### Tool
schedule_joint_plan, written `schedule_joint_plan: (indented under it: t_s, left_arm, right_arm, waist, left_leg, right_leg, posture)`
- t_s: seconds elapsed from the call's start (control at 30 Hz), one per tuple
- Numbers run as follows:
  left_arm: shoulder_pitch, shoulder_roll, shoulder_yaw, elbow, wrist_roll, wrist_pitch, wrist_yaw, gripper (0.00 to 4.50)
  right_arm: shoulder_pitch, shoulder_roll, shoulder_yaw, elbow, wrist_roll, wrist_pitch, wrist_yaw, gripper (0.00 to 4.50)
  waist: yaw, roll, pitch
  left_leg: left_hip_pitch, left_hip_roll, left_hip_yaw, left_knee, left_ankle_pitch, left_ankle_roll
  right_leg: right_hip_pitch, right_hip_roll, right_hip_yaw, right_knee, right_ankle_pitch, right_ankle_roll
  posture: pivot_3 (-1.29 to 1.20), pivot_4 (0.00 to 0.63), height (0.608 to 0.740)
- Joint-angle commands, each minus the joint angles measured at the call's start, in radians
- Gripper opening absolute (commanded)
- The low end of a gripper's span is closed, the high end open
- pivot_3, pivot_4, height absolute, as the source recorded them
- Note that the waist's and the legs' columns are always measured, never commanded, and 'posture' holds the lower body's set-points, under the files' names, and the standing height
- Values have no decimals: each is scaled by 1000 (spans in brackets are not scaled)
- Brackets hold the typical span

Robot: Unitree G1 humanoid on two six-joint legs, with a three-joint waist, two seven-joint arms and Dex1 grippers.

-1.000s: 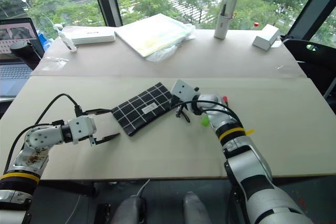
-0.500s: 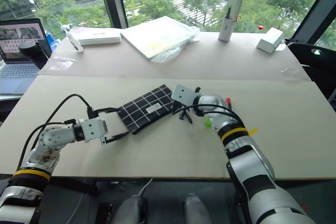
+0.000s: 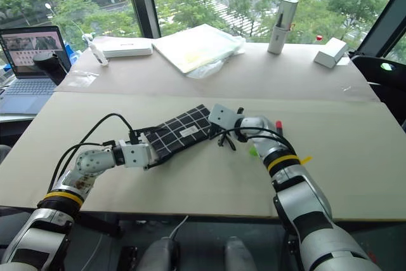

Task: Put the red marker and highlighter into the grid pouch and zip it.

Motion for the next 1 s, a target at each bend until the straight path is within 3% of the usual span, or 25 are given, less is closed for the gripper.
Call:
schedule_joint_plan:
  t_s: [0.03, 0.2, 0.3, 0.57, 0.6, 0.63, 0.8, 0.87, 1.0]
  left_arm:
    - [-4, -25, -62, 19, 55, 16, -6, 4500]
    - [4, -38, -78, 3, 49, 32, -17, 4500]
    - [17, -36, -82, -18, 41, 57, -29, 3754]
    - [29, -47, -83, -107, 18, 151, -44, 826]
    - [33, -45, -81, -116, 16, 161, -48, 625]
    - [37, -43, -80, -124, 13, 171, -50, 127]
    - [64, -37, -53, -166, -9, 237, -50, 52]
    - [76, -37, -41, -181, -27, 262, -52, 52]
    - [95, -49, -11, -221, -73, 316, -50, 0]
  right_arm:
    - [-3, 9, -9, 7, -1, -10, 5, 51]
    - [4, 6, -13, 2, 4, -10, 6, 51]
    - [13, -1, -15, -2, 4, -7, 7, 0]
    - [7, -1, -16, 7, 3, -9, 8, 0]
    - [7, -1, -16, 9, 4, -9, 8, 0]
    - [6, -1, -17, 10, 5, -10, 8, 0]
    - [8, 11, -46, 14, 47, -1, 21, 0]
    - [13, 49, -127, -20, 165, 68, 74, 0]
    - [4, 90, -303, -154, 416, 289, 190, 1085]
  waist:
    - [0, 0, 0]
    - [0, 0, 0]
    - [0, 0, 0]
    - [-1, 0, 0]
    - [-1, 0, 0]
    - [-2, 0, 0]
    - [-4, 0, 0]
    - [-6, 0, 0]
    - [-13, 2, 2]
  left_leg:
    - [0, 0, 0, 0, 0, 0]
    - [0, 0, 0, 0, 0, 0]
    - [0, 0, 0, 0, 0, 0]
    - [-1, 0, -1, 0, 0, 0]
    - [-1, 0, -1, 0, 0, 0]
    - [-1, 0, -1, 0, 0, 0]
    - [-1, 0, -1, 0, 0, 0]
    - [-1, 0, -1, 0, 0, 0]
    - [-1, 0, -2, -1, 0, 1]
  right_leg:
    - [0, 0, 0, 0, 0, 0]
    - [0, 0, 0, 0, 0, 0]
    - [0, 0, 0, 0, 0, 0]
    - [0, 0, -1, 0, 0, 0]
    - [0, 0, -1, 0, 0, 0]
    - [0, 0, -1, 0, 0, 0]
    - [0, 0, -1, 0, -1, 0]
    - [0, 0, -1, 0, -1, 0]
    - [-1, 0, -2, 0, -1, 0]
  posture:
    - [0, 150, 740]
    - [0, 150, 740]
    - [0, 150, 740]
    - [0, 150, 740]
    - [0, 150, 740]
    - [0, 150, 740]
    - [0, 150, 740]
    - [0, 150, 740]
    - [0, 150, 740]
